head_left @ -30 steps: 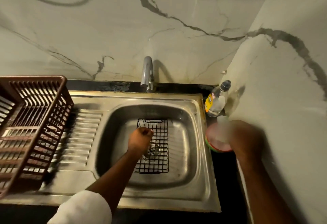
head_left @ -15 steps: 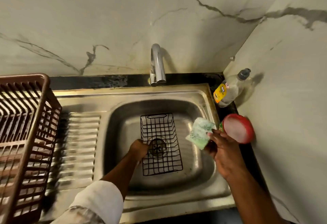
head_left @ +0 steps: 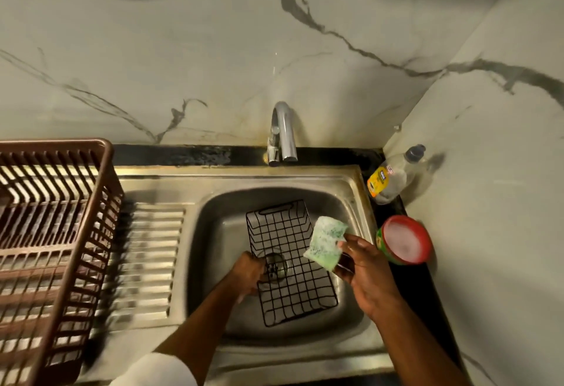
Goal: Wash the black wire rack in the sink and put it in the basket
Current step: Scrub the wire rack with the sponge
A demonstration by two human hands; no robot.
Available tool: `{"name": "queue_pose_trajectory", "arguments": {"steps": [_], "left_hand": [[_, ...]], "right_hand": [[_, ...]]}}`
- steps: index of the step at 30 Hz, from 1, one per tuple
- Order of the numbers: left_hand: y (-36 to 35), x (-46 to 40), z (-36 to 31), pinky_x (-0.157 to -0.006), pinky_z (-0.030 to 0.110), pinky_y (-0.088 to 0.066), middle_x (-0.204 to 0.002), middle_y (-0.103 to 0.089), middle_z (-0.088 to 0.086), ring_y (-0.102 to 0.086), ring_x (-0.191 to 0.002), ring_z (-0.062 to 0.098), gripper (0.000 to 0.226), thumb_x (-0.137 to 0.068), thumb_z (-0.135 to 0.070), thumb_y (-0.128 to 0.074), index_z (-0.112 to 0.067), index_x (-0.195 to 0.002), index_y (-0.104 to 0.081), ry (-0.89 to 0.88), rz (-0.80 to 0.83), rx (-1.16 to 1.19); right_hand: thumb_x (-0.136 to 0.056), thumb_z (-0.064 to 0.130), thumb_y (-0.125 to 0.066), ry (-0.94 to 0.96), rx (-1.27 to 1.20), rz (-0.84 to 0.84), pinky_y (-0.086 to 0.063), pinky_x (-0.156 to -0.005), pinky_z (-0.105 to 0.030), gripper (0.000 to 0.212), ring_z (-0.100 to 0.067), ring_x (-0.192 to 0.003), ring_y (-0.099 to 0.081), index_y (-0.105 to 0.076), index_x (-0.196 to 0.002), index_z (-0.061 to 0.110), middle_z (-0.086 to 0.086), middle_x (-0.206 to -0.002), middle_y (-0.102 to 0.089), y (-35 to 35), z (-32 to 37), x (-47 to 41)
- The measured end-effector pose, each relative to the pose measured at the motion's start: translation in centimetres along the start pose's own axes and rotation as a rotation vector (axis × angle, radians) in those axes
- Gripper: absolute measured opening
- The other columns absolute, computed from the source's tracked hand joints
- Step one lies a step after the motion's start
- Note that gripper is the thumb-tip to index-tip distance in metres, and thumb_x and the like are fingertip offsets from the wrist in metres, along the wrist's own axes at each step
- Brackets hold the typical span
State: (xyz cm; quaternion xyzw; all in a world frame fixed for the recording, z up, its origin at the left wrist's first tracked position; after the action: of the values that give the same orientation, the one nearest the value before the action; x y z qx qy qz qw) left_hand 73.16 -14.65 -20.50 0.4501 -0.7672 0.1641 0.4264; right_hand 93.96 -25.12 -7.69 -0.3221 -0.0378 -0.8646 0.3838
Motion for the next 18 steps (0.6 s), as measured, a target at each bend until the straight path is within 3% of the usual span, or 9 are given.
{"name": "queue_pose_trajectory", "arguments": {"steps": [6,12,15,18], "left_hand": [[-0.3,3.7,-1.5,-0.09,0.061,-0.057,-0.12,-0.056,0.021,-0.059,-0.107,0.039,0.018,-0.099,-0.008,-0.046,-0.009,-0.116,-0.052,-0.037,0.032,0.128],[-0.9,7.0,-3.0,-0.075,0.049,-0.056,-0.107,-0.056,0.015,-0.056,-0.092,0.029,0.019,-0.098,-0.005,-0.041,-0.008,-0.113,-0.052,-0.058,-0.065,0.236],[-1.6,8.4,-3.4,-0.074,0.044,-0.053,-0.092,-0.06,0.014,-0.057,-0.083,0.027,0.017,-0.093,0.001,-0.037,-0.006,-0.094,-0.052,-0.044,-0.091,0.367],[-2.1,9.6,-4.0,-0.063,0.034,-0.049,-0.084,-0.059,0.01,-0.056,-0.075,0.023,0.019,-0.098,-0.003,-0.035,-0.003,-0.111,-0.049,-0.106,-0.17,0.471]], "right_hand": [[-0.098,0.013,-0.059,0.032,0.072,0.043,-0.059,-0.069,-0.039,0.016,-0.029,-0.093,-0.073,-0.069,-0.11,0.016,-0.01,-0.103,-0.077,-1.4,1.8,-0.5],[-0.096,0.018,-0.066,0.08,0.282,0.224,-0.06,-0.071,-0.033,0.028,-0.024,-0.1,-0.073,-0.064,-0.124,0.015,-0.007,-0.113,-0.074,-3.8,2.9,-2.2],[-0.093,0.016,-0.071,0.393,0.727,0.179,-0.052,-0.064,-0.011,0.029,-0.007,-0.088,-0.069,-0.067,-0.121,0.013,-0.003,-0.11,-0.074,-5.5,4.6,-3.7],[-0.093,0.026,-0.07,0.655,1.113,0.15,-0.054,-0.072,-0.017,0.032,-0.008,-0.089,-0.067,-0.067,-0.125,0.024,0.003,-0.108,-0.074,-8.6,4.7,-4.1]]}}
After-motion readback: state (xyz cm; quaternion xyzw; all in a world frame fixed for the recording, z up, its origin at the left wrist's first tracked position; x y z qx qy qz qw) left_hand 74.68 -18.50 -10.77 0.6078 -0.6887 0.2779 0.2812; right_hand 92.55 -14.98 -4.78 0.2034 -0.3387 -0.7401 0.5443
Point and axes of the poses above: each hand's wrist, its own x-axis away from the middle knuckle, its own y-axis out of the back of the hand, z = x × y, the point moved 8 cm from there along -x, towards the middle knuckle
